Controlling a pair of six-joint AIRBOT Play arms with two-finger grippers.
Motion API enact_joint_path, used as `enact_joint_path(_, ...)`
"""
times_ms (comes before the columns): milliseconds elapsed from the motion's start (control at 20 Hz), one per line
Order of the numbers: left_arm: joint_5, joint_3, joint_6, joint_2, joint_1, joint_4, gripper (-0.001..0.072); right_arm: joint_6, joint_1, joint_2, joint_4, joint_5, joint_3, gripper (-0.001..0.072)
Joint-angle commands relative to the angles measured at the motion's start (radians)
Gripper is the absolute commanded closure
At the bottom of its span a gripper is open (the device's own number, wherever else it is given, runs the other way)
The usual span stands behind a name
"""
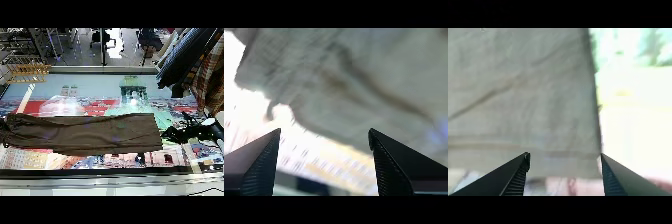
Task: Fold the clothes and pants, and hang the long-sleeved shirts on hangers.
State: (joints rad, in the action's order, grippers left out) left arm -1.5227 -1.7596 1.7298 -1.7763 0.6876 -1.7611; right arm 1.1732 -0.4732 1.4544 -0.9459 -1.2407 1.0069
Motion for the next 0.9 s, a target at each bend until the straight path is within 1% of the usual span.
enact_joint_path(0, 0.016, -0.026, 0.014, 0.008, -0.007, -0.106, 0.0131, -0.052, -0.023, 0.074, 0.066, 0.098, 0.002, 0.0189)
enact_joint_path(100, 0.005, -0.026, 0.014, 0.007, -0.009, -0.107, 0.0131, -0.079, -0.024, 0.107, 0.092, 0.114, 0.003, 0.019)
enact_joint_path(200, -0.001, -0.026, 0.014, 0.007, -0.01, -0.108, 0.0131, -0.122, -0.014, 0.138, 0.125, 0.097, 0.009, 0.019)
enact_joint_path(300, -0.001, -0.026, 0.014, 0.007, -0.014, -0.111, 0.0132, -0.166, 0.013, 0.166, 0.179, 0.099, 0.009, 0.0211)
enact_joint_path(400, -0.001, -0.026, 0.015, 0.007, -0.028, -0.111, 0.0132, -0.177, 0.051, 0.203, 0.203, 0.108, 0.009, 0.0215)
enact_joint_path(450, -0.001, -0.026, 0.015, 0.007, -0.033, -0.111, 0.0132, -0.177, 0.069, 0.223, 0.207, 0.111, 0.009, 0.0254)
enact_joint_path(500, 0.0, -0.026, 0.015, 0.007, -0.04, -0.111, 0.0132, -0.181, 0.084, 0.241, 0.214, 0.113, 0.01, 0.0345)
enact_joint_path(550, 0.0, -0.026, 0.015, 0.007, -0.047, -0.111, 0.0132, -0.192, 0.092, 0.248, 0.224, 0.116, 0.01, 0.0446)
enact_joint_path(600, -0.004, -0.026, 0.015, 0.007, -0.056, -0.112, 0.0132, -0.202, 0.093, 0.248, 0.223, 0.101, 0.022, 0.0649)
enact_joint_path(650, -0.011, -0.026, 0.016, 0.007, -0.066, -0.124, 0.0135, -0.198, 0.086, 0.243, 0.198, 0.063, 0.051, 0.0693)
enact_joint_path(700, -0.02, -0.025, 0.029, 0.007, -0.078, -0.153, 0.018, -0.183, 0.077, 0.225, 0.15, 0.026, 0.088, 0.0694)
enact_joint_path(750, -0.033, -0.025, 0.042, 0.007, -0.093, -0.181, 0.0304, -0.123, 0.068, 0.193, 0.072, 0.024, 0.122, 0.0695)
enact_joint_path(850, -0.064, -0.004, 0.054, 0.008, -0.143, -0.216, 0.0556, 0.068, 0.053, 0.092, -0.211, 0.07, 0.188, 0.0696)
